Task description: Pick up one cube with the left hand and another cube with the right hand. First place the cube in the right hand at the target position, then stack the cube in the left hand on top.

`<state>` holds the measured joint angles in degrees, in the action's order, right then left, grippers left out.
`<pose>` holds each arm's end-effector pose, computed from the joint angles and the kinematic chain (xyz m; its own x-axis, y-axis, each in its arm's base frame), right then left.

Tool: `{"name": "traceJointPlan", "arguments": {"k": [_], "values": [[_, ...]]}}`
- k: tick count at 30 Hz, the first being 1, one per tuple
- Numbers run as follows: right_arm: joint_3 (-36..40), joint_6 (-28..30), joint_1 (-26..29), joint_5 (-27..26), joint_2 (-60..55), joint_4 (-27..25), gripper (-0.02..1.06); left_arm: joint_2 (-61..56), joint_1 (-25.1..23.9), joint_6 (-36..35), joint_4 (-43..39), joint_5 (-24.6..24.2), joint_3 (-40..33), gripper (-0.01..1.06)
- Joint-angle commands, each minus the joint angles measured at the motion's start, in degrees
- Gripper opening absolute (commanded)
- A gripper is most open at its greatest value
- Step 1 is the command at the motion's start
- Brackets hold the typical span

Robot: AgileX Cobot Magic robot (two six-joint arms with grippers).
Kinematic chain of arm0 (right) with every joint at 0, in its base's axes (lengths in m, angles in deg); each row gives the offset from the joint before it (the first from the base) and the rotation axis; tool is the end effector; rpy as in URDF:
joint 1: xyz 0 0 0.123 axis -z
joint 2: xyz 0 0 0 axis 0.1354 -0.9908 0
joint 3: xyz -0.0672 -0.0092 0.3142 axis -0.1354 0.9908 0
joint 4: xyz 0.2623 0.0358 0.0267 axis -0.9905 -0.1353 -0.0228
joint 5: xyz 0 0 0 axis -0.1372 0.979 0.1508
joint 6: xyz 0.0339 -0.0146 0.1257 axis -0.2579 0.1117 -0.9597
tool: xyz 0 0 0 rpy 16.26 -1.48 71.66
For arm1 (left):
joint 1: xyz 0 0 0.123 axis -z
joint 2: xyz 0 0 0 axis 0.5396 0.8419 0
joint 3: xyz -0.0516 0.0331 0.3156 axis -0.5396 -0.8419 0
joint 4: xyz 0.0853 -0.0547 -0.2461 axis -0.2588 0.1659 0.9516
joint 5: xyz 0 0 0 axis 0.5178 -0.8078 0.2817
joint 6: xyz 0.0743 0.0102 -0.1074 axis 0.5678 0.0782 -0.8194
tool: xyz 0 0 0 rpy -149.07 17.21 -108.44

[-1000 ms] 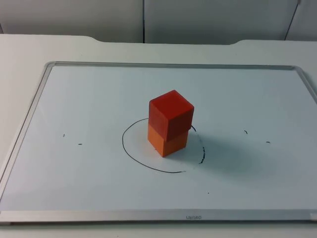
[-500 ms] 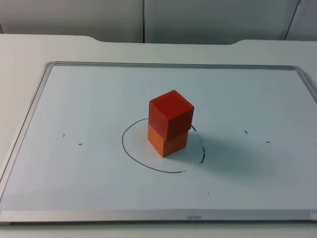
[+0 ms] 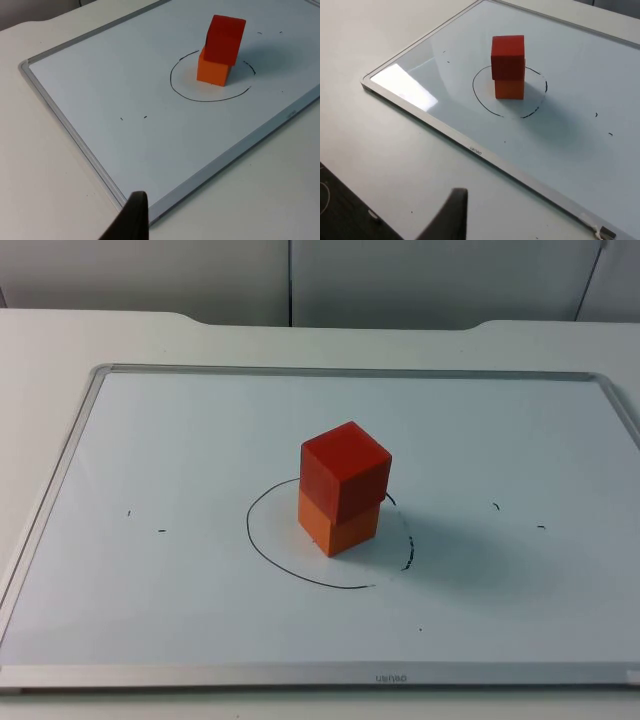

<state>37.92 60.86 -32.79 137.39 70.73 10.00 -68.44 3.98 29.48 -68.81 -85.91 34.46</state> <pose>0.0049 0.0006 0.2660 -0.3772 -0.2916 -0.8790 -0.6277 0.7784 0.0112 0.0136 -0.0039 0.2679 -0.4032 0.3246 -0.8556 0.5788 0.8146 0.0363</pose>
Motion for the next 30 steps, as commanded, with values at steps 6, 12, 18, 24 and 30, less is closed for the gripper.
{"name": "traceJointPlan", "arguments": {"k": [6, 12, 18, 24, 30], "values": [[0.2, -0.1, 0.1, -0.7, 0.2, 0.3, 1.05, -0.3, 0.2, -0.6, 0.1, 0.2, -0.1, 1.05], [0.2, -0.1, 0.1, -0.7, 0.2, 0.3, 1.05, -0.3, 0.2, -0.6, 0.1, 0.2, -0.1, 1.05], [0.2, -0.1, 0.1, -0.7, 0.2, 0.3, 1.05, -0.3, 0.2, -0.6, 0.1, 0.2, -0.1, 1.05], [0.2, -0.1, 0.1, -0.7, 0.2, 0.3, 1.05, -0.3, 0.2, -0.6, 0.1, 0.2, -0.1, 1.05], [0.2, -0.1, 0.1, -0.8, 0.2, 0.3, 1.05, -0.3, 0.2, -0.6, 0.1, 0.2, -0.1, 1.05]]}}
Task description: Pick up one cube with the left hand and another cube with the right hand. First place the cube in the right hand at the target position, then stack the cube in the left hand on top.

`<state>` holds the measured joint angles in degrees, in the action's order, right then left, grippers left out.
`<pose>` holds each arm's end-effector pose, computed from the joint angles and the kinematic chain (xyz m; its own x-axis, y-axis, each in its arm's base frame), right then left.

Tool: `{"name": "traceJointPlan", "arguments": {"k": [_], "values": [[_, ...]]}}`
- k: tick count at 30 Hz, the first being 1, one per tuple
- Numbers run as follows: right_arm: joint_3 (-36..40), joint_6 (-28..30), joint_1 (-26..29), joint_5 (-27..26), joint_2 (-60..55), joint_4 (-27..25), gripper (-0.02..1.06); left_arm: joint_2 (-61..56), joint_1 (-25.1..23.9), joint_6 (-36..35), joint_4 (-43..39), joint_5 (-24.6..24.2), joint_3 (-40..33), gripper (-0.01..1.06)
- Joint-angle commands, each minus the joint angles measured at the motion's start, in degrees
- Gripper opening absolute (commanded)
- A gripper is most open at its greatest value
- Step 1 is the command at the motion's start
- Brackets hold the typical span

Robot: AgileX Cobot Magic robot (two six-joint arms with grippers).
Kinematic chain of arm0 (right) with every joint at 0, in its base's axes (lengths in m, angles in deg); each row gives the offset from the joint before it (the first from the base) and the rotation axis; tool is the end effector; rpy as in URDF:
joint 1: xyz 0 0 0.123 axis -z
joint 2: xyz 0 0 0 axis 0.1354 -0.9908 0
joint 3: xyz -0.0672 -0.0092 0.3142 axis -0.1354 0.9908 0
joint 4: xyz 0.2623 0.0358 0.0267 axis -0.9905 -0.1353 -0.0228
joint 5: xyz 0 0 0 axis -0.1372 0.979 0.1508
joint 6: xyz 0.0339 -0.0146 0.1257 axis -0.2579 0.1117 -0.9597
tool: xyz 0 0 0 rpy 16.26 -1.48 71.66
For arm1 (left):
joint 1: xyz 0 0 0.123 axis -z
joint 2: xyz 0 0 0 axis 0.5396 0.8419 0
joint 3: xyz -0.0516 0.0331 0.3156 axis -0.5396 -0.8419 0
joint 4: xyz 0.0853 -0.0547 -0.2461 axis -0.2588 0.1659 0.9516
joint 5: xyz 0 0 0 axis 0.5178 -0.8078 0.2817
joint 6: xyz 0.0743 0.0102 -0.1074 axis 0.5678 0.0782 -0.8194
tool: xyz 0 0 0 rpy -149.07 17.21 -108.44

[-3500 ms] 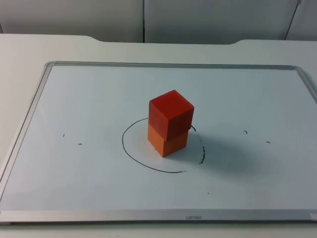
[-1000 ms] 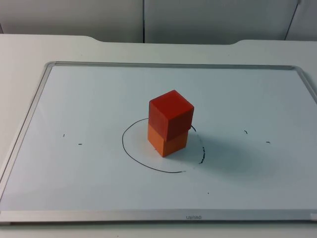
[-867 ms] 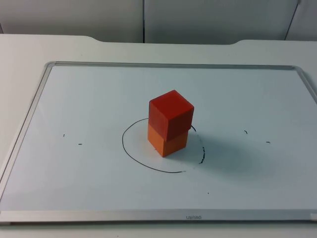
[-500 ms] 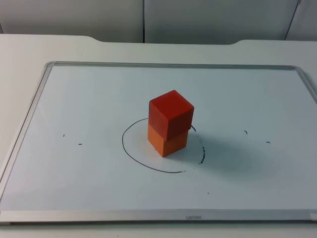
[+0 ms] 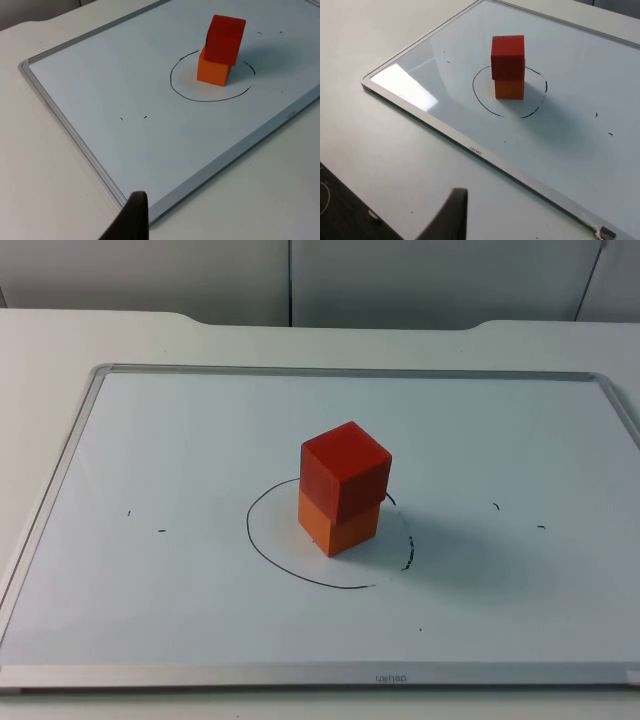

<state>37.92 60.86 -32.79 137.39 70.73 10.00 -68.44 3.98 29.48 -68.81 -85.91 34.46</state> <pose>0.0049 0.0006 0.2660 -0.3772 -0.2916 -0.8790 -0.6277 0.7784 0.0112 0.0136 -0.0039 0.2679 -0.4032 0.3246 -0.8556 0.5788 0.8146 0.0363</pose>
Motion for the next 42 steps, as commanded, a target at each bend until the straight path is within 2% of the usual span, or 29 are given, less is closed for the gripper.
{"name": "traceJointPlan", "arguments": {"k": [1, 12, 14, 15, 16, 20, 21, 24, 25, 28, 29, 33, 42], "values": [[0.2, -0.1, 0.1, -0.8, 0.2, 0.3, 1.05, -0.3, 0.2, -0.6, 0.1, 0.2, -0.1, 1.05], [0.2, -0.1, 0.6, -0.8, 0.2, 0.3, 1.05, -0.4, 0.2, -0.6, 0.1, 0.2, -0.1, 1.05], [0.2, -0.1, 3.2, -0.8, 0.2, 0.3, 1.05, -0.4, 0.2, -0.6, 0.1, 0.2, -0.1, 1.05], [0.2, -0.1, 6.3, -0.8, 0.2, 0.3, 1.05, -0.5, 0.2, -0.6, 0.1, 0.2, -0.1, 1.05], [0.2, -0.1, 6.3, -0.8, 0.2, 0.3, 1.05, -0.5, 0.2, -0.6, 0.1, 0.2, -0.1, 1.05], [0.2, -0.1, 15.5, -0.8, 0.2, 0.3, 1.05, -2.1, 0.2, -0.6, 0.1, 0.2, -0.1, 1.05], [0.2, -0.1, 15.5, -0.8, 0.2, 0.3, 1.05, -2.1, 0.2, -0.6, 0.1, 0.2, -0.1, 1.05], [0.2, -0.1, 21.9, -0.8, 0.2, 0.3, 1.05, -3.7, 0.2, -0.6, 0.1, 0.2, -0.1, 1.05], [0.2, -0.1, 21.9, -0.8, 0.2, 0.3, 1.05, -3.7, 0.2, -0.6, 0.1, 0.2, -0.1, 1.05], [0.2, -0.1, 29.0, -0.8, 0.2, 0.3, 1.05, -3.7, 0.2, -0.6, 0.1, 0.2, -0.1, 1.05], [0.2, -0.1, 29.0, -0.8, 0.2, 0.3, 1.05, -3.7, 0.2, -0.6, 0.1, 0.2, -0.1, 1.05], [0.2, -0.1, 35.9, -0.8, 0.2, 0.3, 1.05, -3.7, 0.2, -0.6, 0.1, 0.2, -0.1, 1.05], [0.2, -0.1, 37.9, -0.8, 0.2, 0.3, 1.05, -3.7, 0.2, -0.6, 0.1, 0.2, -0.1, 1.05]]}}
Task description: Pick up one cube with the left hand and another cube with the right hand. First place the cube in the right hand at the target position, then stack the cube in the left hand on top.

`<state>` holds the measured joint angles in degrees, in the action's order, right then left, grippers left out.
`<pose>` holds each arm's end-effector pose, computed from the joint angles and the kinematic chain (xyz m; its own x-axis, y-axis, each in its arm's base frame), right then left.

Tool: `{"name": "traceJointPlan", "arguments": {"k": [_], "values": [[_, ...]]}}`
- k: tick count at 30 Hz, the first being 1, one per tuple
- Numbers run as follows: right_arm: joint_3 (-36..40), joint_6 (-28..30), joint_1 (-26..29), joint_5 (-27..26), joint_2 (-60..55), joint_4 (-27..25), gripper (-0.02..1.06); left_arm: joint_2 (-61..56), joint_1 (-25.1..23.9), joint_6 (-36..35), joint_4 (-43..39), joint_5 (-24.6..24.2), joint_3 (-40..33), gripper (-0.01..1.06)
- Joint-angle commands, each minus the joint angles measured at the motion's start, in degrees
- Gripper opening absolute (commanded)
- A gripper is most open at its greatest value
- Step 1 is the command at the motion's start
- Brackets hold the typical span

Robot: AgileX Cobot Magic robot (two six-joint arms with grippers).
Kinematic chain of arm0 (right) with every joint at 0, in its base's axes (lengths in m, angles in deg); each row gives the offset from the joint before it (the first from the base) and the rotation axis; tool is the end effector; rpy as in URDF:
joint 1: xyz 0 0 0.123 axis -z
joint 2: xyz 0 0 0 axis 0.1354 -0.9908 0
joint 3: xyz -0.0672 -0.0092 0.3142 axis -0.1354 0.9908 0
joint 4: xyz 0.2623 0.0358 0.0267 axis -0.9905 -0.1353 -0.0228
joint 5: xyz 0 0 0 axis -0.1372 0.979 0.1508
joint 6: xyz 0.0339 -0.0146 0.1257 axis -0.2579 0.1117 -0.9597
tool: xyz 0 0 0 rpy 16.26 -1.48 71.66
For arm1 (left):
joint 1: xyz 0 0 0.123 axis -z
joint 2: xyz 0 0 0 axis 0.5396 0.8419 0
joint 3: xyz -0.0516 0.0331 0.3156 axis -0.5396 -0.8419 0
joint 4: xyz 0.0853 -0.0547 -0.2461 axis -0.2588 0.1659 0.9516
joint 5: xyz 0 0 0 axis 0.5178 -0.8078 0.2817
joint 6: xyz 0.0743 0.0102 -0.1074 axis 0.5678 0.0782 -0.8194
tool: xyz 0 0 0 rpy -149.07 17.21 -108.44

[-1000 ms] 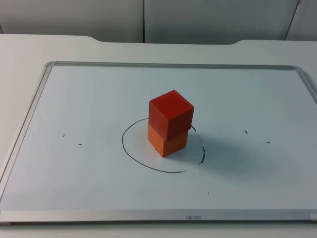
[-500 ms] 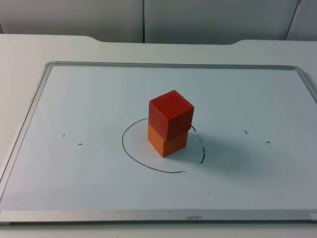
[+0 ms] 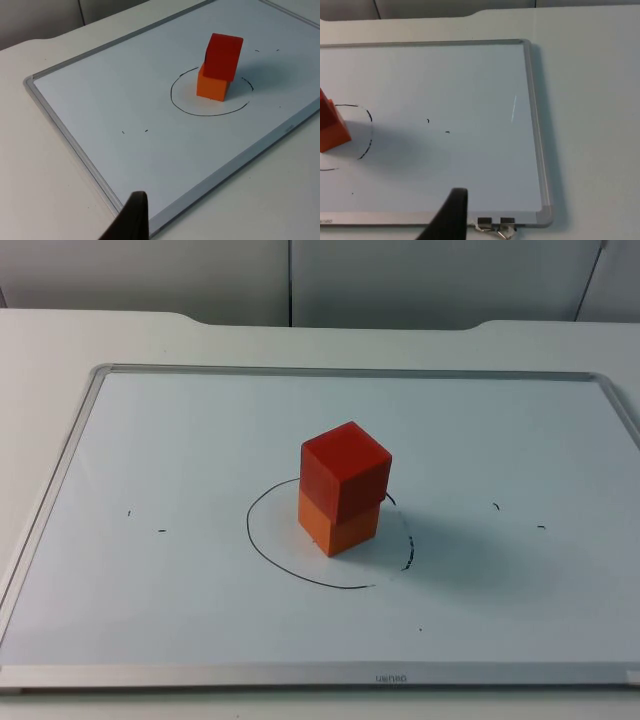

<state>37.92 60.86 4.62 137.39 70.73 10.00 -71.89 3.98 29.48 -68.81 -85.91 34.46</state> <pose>0.0043 -0.0025 0.2660 -0.4768 -0.0024 -0.8790 -0.0257 0.9996 0.0112 0.0065 0.0013 0.2685 -0.3611 0.2933 -0.8852 0.5771 0.8159 0.0350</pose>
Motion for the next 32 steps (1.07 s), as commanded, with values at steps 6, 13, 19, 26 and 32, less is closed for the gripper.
{"name": "traceJointPlan", "arguments": {"k": [6, 13, 19, 26, 32], "values": [[0.2, -0.1, 0.5, -0.8, 0.2, 0.3, 1.05, -0.2, -1.1, -0.6, 0.1, 0.2, -0.1, 1.05], [0.2, -0.1, 0.5, -0.8, 0.2, 0.3, 1.05, -0.2, -10.3, -0.6, 0.1, 0.2, -0.1, 1.05], [0.2, -0.1, 0.5, -0.8, 0.2, 0.3, 1.05, -0.2, -21.4, -0.6, 0.1, 0.2, -0.1, 1.05], [0.2, -0.1, 0.5, -0.8, 0.2, 0.3, 1.05, -0.2, -30.3, -0.6, 0.1, 0.2, -0.1, 1.05], [0.2, -0.1, 0.5, -0.8, 0.2, 0.3, 1.05, -0.2, -36.5, -0.6, 0.1, 0.2, -0.1, 1.05]]}}
